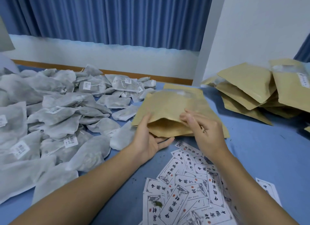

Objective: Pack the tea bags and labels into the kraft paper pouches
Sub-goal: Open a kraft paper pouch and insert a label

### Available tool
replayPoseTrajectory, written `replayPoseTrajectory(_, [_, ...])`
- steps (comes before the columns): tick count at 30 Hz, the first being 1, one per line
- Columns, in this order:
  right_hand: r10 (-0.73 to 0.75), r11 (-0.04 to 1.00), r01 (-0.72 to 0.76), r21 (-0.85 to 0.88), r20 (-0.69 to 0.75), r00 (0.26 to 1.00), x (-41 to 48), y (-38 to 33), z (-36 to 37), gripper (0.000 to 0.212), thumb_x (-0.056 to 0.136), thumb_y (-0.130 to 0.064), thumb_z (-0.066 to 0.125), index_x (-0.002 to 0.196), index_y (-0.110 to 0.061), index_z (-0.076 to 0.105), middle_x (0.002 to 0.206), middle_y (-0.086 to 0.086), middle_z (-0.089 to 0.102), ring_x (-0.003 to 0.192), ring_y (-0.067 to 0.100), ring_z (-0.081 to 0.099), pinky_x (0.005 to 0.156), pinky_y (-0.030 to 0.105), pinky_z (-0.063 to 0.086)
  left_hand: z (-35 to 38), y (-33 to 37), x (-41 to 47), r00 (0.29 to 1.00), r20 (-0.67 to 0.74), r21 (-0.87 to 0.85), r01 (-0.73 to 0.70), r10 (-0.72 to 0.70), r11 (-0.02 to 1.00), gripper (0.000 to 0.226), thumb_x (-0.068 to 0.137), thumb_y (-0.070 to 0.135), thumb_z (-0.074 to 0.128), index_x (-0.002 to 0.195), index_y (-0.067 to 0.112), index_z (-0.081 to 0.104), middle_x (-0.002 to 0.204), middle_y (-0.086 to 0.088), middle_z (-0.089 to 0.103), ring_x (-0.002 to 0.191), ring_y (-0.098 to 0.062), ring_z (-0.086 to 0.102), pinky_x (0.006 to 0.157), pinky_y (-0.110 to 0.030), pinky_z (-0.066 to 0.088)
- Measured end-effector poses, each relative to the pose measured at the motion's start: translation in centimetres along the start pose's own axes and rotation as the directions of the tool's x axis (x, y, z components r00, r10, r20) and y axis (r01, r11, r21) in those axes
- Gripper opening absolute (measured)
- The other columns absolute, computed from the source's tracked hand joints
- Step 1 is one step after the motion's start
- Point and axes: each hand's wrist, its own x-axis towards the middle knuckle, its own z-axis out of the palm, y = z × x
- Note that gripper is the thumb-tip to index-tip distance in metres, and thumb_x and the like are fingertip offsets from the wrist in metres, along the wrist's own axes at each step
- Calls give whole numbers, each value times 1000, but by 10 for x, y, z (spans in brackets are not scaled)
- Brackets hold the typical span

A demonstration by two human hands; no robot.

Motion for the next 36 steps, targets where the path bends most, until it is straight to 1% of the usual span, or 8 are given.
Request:
replayPoseTrajectory(3, [259, 966, -260, 1, -72, 963, -3, -9, -7, 22, 98, -37, 63, 110, -24, 76, 113, -19, 71, 117, -1, 61, 96, 24, 50, -2, -3, 1, 998, -51, 0, -20, 20, 1000, 35, 102, 34, 52, 127, 11, 58, 100, -12, 75, 81, -31, 75, 60, -39, 60])
replayPoseTrajectory(5, [457, 885, -466, -17, -164, 874, -7, -13, -13, 43, 91, -40, 71, 131, -32, 61, 124, -21, 62, 118, -3, 56, 88, 9, 45, -2, -7, 0, 998, -41, 5, -48, 49, 999, 28, 103, 30, 51, 122, 12, 59, 97, -11, 76, 84, -30, 76, 61, -40, 60])
replayPoseTrajectory(7, [666, 741, -668, 75, -209, 716, -9, -15, -20, 66, 84, -44, 77, 141, -29, 47, 126, -14, 58, 115, 6, 60, 88, 18, 48, -1, -11, -2, 998, -24, 14, -66, 66, 998, 25, 104, 30, 51, 121, 13, 59, 99, -12, 77, 88, -31, 75, 62, -40, 60])
replayPoseTrajectory(11, [875, 315, -826, 467, 193, 443, -18, -19, -27, 49, 84, -31, 80, 122, -10, 58, 107, 7, 75, 83, 24, 75, 58, 31, 55, 1, -17, -6, 994, 22, 93, -109, 108, 990, 29, 102, 34, 53, 124, 15, 58, 109, -11, 75, 97, -32, 74, 68, -41, 61])
replayPoseTrajectory(13, [828, 231, -809, 540, 328, 455, -29, -19, -25, 34, 86, -20, 77, 115, -7, 63, 98, 8, 76, 68, 19, 72, 47, 24, 47, 0, -19, -9, 992, 41, 103, -124, 120, 987, 33, 103, 37, 51, 127, 15, 56, 111, -12, 74, 99, -32, 73, 71, -41, 61])
replayPoseTrajectory(19, [711, 427, -621, 657, 181, 680, -30, -15, -28, 21, 83, -21, 74, 96, -6, 67, 78, 8, 66, 61, 12, 58, 48, 19, 43, 7, -19, -17, 981, 119, -205, -125, 151, 971, 56, 99, 59, 42, 136, 18, 52, 122, -11, 71, 109, -29, 70, 77, -37, 60])
replayPoseTrajectory(27, [837, 176, -469, 866, 119, 535, -43, -27, -16, 11, 89, -13, 72, 97, -11, 66, 80, -2, 69, 68, 8, 67, 59, 18, 55, 8, -30, -16, 975, 58, -70, -212, 216, 975, 51, 85, 43, 68, 128, 16, 61, 117, -10, 72, 96, -26, 72, 69, -30, 58])
replayPoseTrajectory(36, [741, 298, -592, 748, 210, 638, -45, -37, -9, 14, 82, -17, 76, 88, -11, 65, 79, 2, 65, 69, 10, 62, 55, 22, 49, 12, -47, -17, 986, 122, 157, -130, 111, 979, 9, 75, 19, 82, 80, 11, 82, 98, -11, 76, 81, -15, 70, 66, -23, 53])
